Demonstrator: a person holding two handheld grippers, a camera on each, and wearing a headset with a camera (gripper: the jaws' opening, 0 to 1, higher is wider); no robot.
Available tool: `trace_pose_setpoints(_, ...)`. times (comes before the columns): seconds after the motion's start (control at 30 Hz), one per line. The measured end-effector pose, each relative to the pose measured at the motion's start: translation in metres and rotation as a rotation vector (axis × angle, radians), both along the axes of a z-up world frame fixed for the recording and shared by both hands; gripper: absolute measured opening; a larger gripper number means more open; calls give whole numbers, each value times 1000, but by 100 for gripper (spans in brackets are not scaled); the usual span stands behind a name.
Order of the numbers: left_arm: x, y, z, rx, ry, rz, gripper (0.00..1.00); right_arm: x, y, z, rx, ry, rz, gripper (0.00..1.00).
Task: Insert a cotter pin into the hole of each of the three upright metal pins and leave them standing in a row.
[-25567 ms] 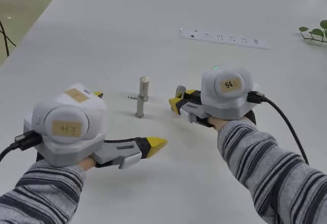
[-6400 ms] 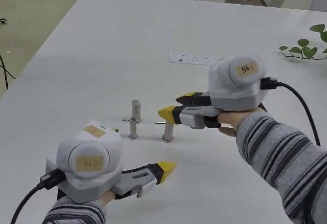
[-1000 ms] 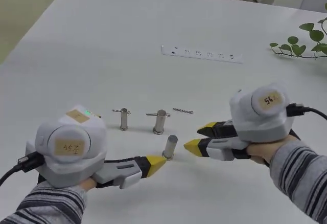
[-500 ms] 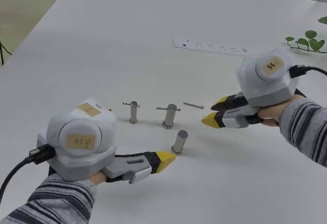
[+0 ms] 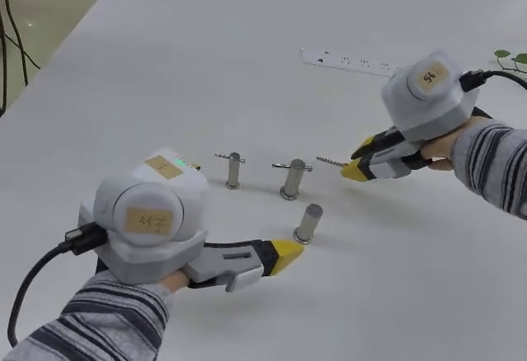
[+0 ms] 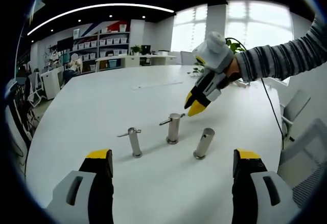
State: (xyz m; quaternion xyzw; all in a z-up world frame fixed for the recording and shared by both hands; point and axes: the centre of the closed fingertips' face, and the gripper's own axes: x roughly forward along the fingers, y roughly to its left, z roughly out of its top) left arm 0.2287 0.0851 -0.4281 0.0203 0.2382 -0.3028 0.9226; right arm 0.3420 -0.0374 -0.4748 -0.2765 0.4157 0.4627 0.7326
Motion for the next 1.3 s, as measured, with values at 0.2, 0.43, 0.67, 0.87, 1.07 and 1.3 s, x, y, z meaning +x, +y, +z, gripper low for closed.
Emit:
trace_pose_setpoints(0.2,0,-1,0,-3,2,-5,97,5,4,-12,-36,16,27,13)
trace_pose_setpoints(0.43,0,-2,-1,-4,11,-6,96,6,4,-19,-80,34,49,9)
trace_pose_setpoints(0.67,-1,-2,-2,-2,14,-9,96,5,4,-18,-120,12,95,1)
trace_pose_setpoints(0.87,0,-2,0,-13,10,-5,95,7,1,-19,-125,-8,98,0)
trace_pose_setpoints(1.07,0,-1,0,-12,10,-2,94,-2,0,-15,-87,-43,76,0)
trace_pose_setpoints(1.3,-4,-7,-2,-11,19,-24,91,-15,-4,4,-67,-115,93,0)
